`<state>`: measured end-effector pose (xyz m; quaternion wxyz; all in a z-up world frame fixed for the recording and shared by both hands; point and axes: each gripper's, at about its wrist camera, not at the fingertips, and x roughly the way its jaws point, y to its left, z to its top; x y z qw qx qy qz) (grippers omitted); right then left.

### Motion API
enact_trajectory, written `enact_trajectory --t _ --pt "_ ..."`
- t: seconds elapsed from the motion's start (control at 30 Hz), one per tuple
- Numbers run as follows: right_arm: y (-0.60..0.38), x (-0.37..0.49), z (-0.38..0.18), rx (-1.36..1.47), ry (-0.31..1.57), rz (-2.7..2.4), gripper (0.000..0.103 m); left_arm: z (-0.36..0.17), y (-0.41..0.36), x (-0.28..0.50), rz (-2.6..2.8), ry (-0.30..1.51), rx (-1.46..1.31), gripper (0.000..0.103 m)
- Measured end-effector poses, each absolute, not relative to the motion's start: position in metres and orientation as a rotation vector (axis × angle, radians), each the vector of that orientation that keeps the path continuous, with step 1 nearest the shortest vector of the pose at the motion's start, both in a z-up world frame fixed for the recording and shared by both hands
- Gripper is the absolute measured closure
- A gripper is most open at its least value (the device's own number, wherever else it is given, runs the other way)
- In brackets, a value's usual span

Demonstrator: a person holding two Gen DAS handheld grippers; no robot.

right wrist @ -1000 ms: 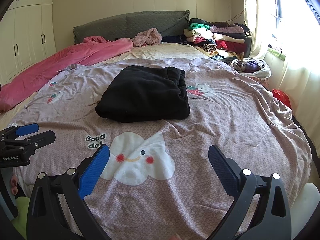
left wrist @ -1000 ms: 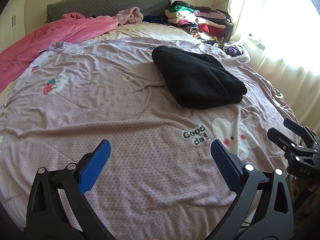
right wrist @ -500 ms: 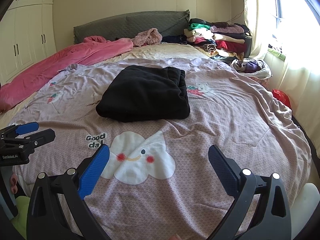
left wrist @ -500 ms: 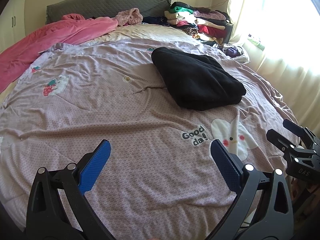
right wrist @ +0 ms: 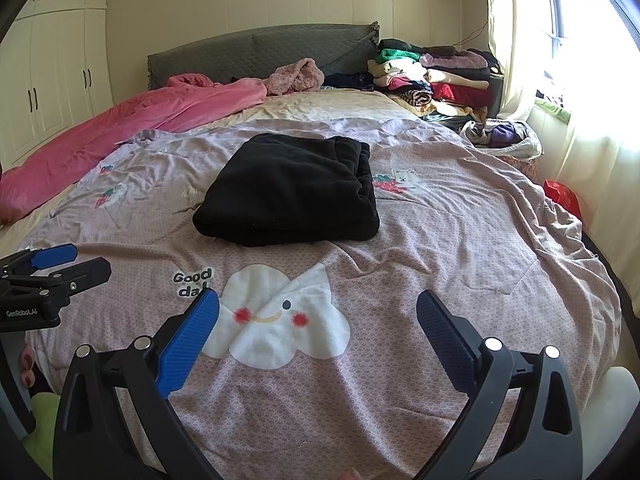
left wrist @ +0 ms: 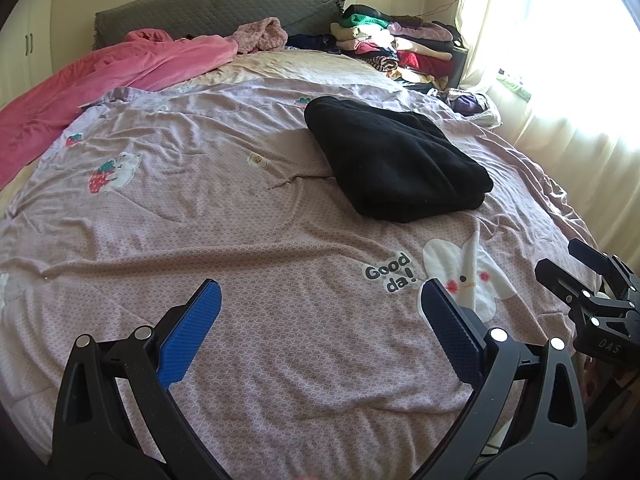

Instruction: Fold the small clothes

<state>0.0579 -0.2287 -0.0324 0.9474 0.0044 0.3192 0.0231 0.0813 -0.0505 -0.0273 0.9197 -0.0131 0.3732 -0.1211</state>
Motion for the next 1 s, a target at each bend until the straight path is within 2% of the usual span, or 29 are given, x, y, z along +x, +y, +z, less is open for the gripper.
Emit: enact_trajectory --t 1.0 --pt "-0.233 0.0596 -0.0284 0.016 0.65 0.018 0.004 -0.0268 -0.0414 0.0818 -0.222 0.775 -0.021 0.009"
